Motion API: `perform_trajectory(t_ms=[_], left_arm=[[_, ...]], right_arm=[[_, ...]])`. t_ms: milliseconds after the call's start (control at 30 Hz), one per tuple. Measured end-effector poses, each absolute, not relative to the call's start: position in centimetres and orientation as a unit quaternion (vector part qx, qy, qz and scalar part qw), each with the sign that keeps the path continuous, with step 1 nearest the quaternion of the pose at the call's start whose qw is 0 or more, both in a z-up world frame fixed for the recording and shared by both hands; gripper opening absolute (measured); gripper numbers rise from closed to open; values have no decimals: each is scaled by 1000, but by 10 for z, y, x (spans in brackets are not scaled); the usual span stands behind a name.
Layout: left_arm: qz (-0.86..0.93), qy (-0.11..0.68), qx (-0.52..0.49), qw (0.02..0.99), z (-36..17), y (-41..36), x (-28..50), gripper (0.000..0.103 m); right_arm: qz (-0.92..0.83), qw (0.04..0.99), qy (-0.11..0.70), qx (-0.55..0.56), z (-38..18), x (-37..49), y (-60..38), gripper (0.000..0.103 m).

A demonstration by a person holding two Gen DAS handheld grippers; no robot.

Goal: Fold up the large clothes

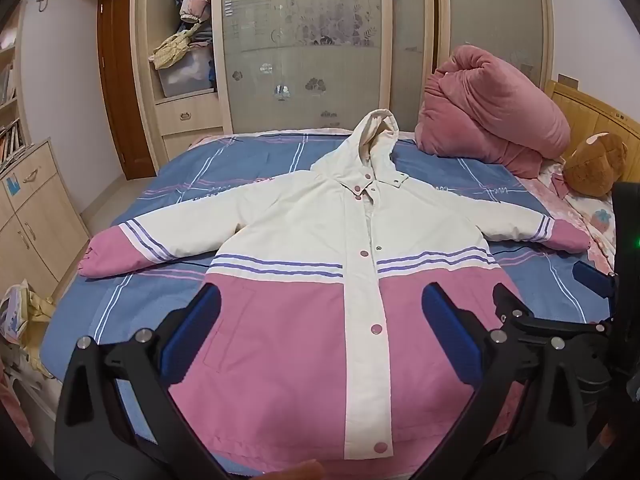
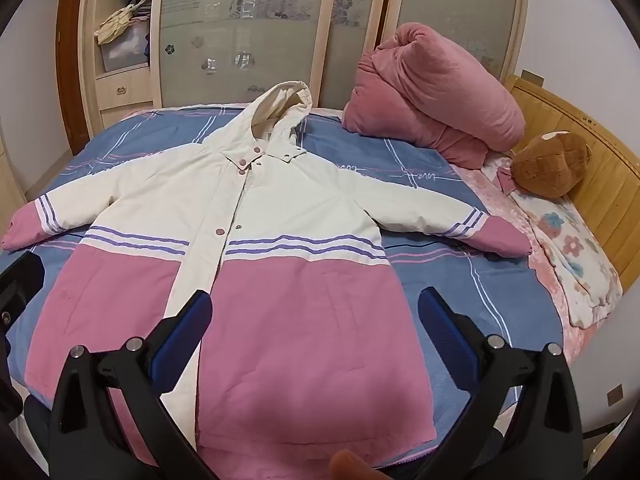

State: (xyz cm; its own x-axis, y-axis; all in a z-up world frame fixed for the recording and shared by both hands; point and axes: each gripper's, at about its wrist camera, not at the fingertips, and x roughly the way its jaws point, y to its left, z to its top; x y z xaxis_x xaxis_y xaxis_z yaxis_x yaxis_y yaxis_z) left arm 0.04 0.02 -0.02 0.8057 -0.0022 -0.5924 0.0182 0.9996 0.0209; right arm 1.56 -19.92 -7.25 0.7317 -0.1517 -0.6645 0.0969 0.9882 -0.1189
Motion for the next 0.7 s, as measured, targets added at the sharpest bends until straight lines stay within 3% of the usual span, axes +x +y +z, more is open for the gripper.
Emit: perform_trajectory(t_ms=[700], left_arm=[[-4, 314, 13, 949, 0, -1, 0, 101]], right_arm=[[-69, 929, 362, -39, -78, 15, -194, 102]])
